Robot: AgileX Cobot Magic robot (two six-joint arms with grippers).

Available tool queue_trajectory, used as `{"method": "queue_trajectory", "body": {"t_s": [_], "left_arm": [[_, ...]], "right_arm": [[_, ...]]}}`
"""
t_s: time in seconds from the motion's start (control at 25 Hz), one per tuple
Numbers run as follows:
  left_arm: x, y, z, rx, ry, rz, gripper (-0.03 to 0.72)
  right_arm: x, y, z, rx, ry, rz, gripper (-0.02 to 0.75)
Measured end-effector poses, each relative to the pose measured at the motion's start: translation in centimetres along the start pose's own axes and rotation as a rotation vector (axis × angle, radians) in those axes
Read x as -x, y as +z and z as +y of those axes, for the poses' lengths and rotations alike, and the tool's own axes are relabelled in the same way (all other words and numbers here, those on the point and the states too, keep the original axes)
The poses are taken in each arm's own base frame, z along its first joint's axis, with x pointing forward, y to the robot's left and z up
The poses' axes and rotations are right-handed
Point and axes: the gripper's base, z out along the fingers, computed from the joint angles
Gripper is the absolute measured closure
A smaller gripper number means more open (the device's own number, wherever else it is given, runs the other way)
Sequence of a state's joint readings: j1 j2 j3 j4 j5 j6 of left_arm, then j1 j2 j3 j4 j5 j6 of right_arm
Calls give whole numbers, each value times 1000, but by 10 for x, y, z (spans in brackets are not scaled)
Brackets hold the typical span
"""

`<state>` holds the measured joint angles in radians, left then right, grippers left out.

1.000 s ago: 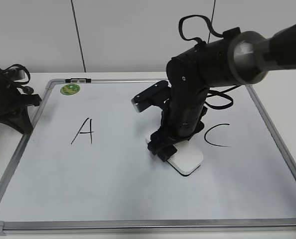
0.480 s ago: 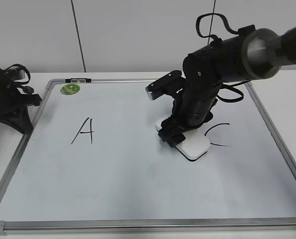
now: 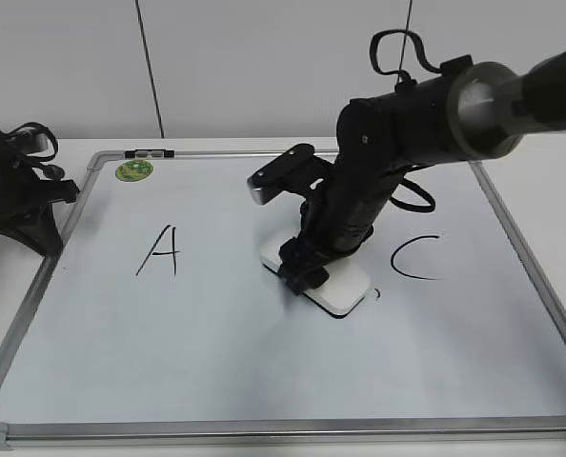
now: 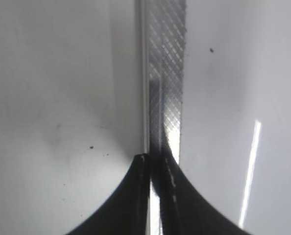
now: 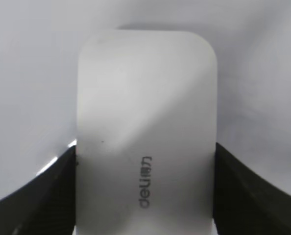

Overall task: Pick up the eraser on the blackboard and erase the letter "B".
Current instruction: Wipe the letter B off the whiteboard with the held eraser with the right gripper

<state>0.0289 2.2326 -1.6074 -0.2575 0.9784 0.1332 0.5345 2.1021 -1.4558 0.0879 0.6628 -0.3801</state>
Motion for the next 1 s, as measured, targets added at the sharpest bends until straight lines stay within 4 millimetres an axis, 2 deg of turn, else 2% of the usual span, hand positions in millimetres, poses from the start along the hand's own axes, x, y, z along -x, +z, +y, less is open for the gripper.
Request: {"method": "queue_trajectory", "body": {"t_s": [0.24,0.64,1.0], "left_arm": [[0,0,0,0,0,0,666],[0,0,0,0,0,0,666],[0,0,0,0,0,-1,666]], "right_arm": [[2,1,3,34,-4,-8,215],[-11,-2,-22,68,90,46,216],[-14,-3,-25,43,50,82,215]]}}
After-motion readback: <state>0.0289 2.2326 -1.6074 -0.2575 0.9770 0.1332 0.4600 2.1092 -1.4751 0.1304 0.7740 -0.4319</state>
